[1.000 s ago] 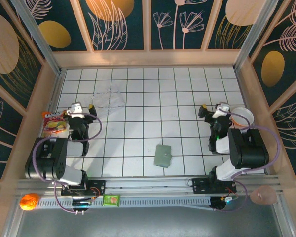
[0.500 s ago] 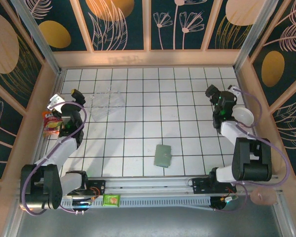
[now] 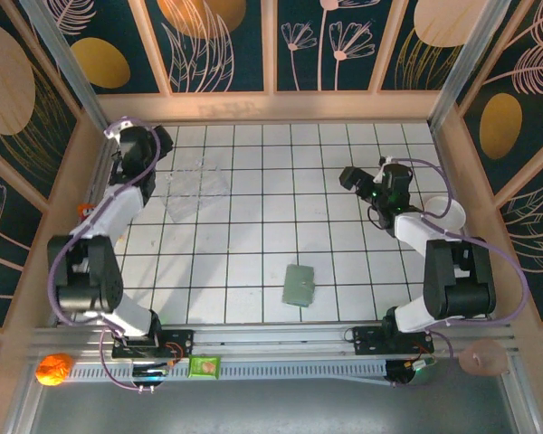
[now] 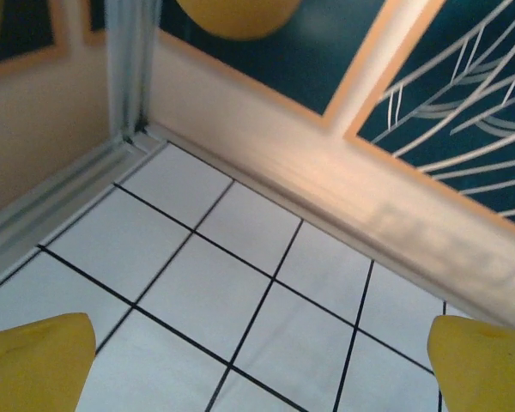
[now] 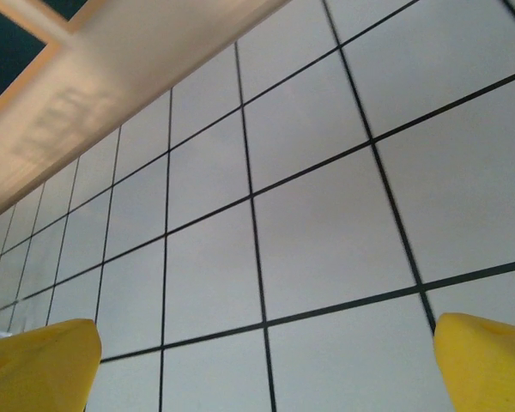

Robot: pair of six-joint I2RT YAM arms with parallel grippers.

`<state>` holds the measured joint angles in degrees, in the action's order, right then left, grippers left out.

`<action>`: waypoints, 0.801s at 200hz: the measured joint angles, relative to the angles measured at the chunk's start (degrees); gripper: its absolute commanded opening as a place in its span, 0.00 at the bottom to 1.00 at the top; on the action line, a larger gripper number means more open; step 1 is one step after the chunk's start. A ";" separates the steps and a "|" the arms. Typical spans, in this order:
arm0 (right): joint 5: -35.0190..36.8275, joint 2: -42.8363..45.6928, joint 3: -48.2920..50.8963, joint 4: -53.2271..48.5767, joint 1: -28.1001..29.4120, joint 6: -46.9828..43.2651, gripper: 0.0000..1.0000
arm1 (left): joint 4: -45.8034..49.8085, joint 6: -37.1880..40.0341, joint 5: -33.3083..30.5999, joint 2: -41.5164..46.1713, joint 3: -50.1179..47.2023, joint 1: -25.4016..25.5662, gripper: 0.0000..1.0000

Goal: Take the credit cards out of the card holder

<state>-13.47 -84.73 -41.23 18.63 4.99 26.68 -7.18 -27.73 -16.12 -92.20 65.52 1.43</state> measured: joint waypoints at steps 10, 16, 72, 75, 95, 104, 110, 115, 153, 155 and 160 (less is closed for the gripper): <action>-1.03 -0.04 0.00 -0.20 0.28 -0.44 0.99 | 2.54 0.90 1.16 -3.39 3.13 0.00 0.99; -1.46 -0.07 0.00 -0.28 0.37 -0.66 0.99 | 3.85 1.27 1.84 -4.96 4.68 0.00 0.98; -2.97 -0.33 -0.63 -1.62 1.99 -1.05 0.98 | 13.03 4.00 6.86 -17.79 17.81 0.15 0.88; -2.99 -0.42 -0.70 -1.64 1.99 -1.05 0.98 | 13.22 4.07 7.04 -17.99 17.94 0.24 0.87; -3.08 -1.22 -0.94 -1.77 1.99 -0.87 0.97 | 14.80 4.39 7.80 -19.12 18.03 1.01 0.85; -3.13 -1.64 -1.09 -1.97 2.05 -0.83 0.97 | 15.28 4.57 8.22 -19.54 18.05 1.64 0.84; -3.13 -1.90 -1.27 -2.19 2.14 -0.81 0.97 | 15.41 4.61 8.46 -19.76 18.05 2.10 0.83; -3.13 -2.10 -1.38 -2.23 2.21 -0.81 0.97 | 15.54 4.66 8.72 -20.00 18.05 2.60 0.82; -3.10 -3.08 -2.86 -2.71 3.08 -0.66 0.95 | 14.40 3.96 12.04 -19.98 16.11 5.99 0.80; -3.08 -3.10 -2.95 -2.71 3.15 -0.66 0.95 | 14.21 3.85 12.28 -19.89 15.72 6.19 0.79; -3.08 -3.21 -3.21 -2.73 3.41 -0.61 0.95 | 13.84 3.54 12.83 -19.67 14.86 6.54 0.79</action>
<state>-16.56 -87.94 -44.45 15.90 8.40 26.06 6.66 -24.18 -3.29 -111.87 80.38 7.97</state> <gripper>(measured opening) 0.954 0.798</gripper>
